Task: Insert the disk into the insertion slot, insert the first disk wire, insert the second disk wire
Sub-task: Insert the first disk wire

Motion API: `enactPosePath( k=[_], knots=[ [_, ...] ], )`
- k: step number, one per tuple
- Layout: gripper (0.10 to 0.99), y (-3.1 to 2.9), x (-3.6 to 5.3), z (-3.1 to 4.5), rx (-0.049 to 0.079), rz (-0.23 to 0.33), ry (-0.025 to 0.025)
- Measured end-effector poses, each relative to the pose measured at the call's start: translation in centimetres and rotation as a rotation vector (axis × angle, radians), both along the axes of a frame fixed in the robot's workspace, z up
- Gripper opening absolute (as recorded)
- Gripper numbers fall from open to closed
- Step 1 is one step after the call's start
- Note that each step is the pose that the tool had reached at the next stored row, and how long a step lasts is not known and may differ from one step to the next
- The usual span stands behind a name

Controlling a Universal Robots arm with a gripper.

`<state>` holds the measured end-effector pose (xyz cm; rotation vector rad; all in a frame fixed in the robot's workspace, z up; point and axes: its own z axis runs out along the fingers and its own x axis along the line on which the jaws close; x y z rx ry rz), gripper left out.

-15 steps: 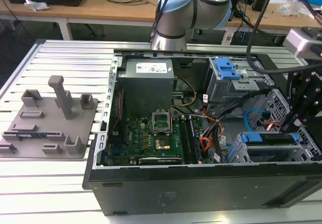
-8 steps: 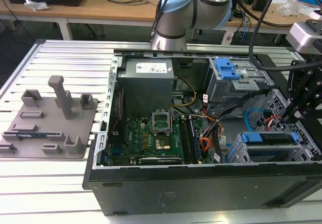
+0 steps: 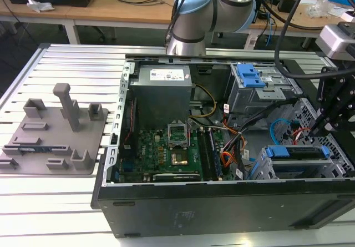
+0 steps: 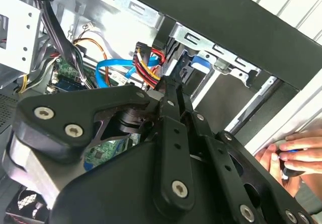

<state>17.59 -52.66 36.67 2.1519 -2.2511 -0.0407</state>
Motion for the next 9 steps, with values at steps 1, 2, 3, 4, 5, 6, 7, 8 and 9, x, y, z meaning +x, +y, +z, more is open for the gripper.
enactPosePath(
  k=[1,2,3,4,5,6,7,8,9],
  knots=[
    [0.165,-0.16,0.0,0.0,0.0,0.0,0.0],
    [0.165,-0.34,-0.01,0.0,0.0,0.0,0.0],
    [0.165,-0.51,-0.02,0.0,0.001,0.0,0.0],
    [0.165,-0.72,-0.09,-0.02,0.002,0.0,0.0],
    [0.165,-0.84,-0.15,-0.05,0.003,0.0,0.0],
    [0.165,-0.89,-0.22,-0.08,0.004,0.0,0.0],
    [0.165,-0.92,-0.29,-0.12,0.005,0.0,0.0001],
    [0.165,-0.93,-0.33,-0.19,0.006,0.0,0.0],
    [0.165,-0.93,-0.33,-0.26,0.007,0.0,0.0]
  ],
)
